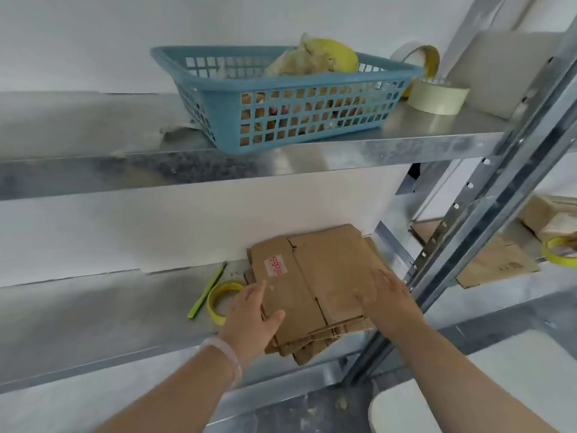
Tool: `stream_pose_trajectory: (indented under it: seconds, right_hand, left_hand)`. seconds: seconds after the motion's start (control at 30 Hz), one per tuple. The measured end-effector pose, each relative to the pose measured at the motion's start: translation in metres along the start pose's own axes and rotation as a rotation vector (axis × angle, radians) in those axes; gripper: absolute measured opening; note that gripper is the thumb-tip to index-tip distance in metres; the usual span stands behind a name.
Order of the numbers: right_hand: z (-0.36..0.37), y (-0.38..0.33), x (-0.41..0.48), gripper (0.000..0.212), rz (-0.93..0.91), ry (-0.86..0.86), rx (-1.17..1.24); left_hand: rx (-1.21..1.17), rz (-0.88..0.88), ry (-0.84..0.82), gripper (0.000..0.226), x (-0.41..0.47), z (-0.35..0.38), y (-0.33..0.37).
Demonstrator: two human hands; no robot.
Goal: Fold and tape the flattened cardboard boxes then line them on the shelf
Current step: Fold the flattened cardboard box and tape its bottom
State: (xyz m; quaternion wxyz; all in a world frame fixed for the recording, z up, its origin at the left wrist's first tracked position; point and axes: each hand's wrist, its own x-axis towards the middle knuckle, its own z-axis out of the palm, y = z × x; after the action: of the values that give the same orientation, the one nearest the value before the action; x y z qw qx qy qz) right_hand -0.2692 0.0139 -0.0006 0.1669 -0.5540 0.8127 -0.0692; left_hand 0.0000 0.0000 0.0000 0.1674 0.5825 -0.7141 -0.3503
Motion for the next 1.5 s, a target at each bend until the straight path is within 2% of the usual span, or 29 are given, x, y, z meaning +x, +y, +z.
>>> stream_pose_trajectory:
  seconds: [0.13,0.3,0.4,0.53,0.63,0.8,1.0,1.1,1.2,1.27,1.4,1.5]
  right_hand:
    - [-0.006,0.004,0.022,0.069,0.120,-0.019,0.076]
    - [-0.004,0.012,0.039,0.066,0.147,-0.033,0.107]
    - [-0.005,0.019,0.056,0.057,0.187,-0.014,0.140]
    - [-0.009,0.019,0.064,0.051,0.177,0.144,0.345]
    - [-0.014,0.013,0.056,0.051,0.137,0.223,0.519]
    - [-0.014,-0.012,0.020,0.048,0.017,0.201,0.623]
    - [-0.011,-0.076,-0.013,0.073,-0.076,-0.004,0.858]
    - [-0.006,-0.112,-0.030,0.087,-0.154,-0.050,0.904]
    - [0.006,-0.149,-0.047,0.074,-0.258,-0.043,0.947]
    - [0.020,-0.172,-0.055,0.076,-0.325,-0.069,0.917]
    - [0.051,-0.216,-0.073,0.097,-0.456,-0.097,0.782]
    - [0.071,-0.245,-0.081,0.103,-0.502,-0.148,0.695]
  left_hand:
    - [-0.132,-0.104,-0.034,0.070,0.024,0.002,-0.008]
    - [-0.325,-0.224,-0.038,0.072,0.046,0.012,-0.016]
    - [-0.477,-0.264,-0.013,0.065,0.054,0.015,-0.015]
    - [-0.621,-0.297,0.087,0.052,0.054,0.015,-0.004]
    - [-0.680,-0.296,0.157,0.054,0.046,0.012,0.001]
    - [-0.719,-0.236,0.276,0.055,0.015,-0.017,-0.012]
    - [-0.695,-0.188,0.461,0.054,-0.024,-0.064,-0.052]
    - [-0.742,-0.161,0.492,0.055,-0.042,-0.087,-0.072]
    - [-0.781,-0.140,0.514,0.043,-0.055,-0.116,-0.088]
    - [-0.798,-0.148,0.536,0.035,-0.064,-0.135,-0.096]
    - [-0.753,-0.230,0.570,0.046,-0.081,-0.165,-0.125]
    - [-0.728,-0.217,0.569,0.049,-0.088,-0.187,-0.152]
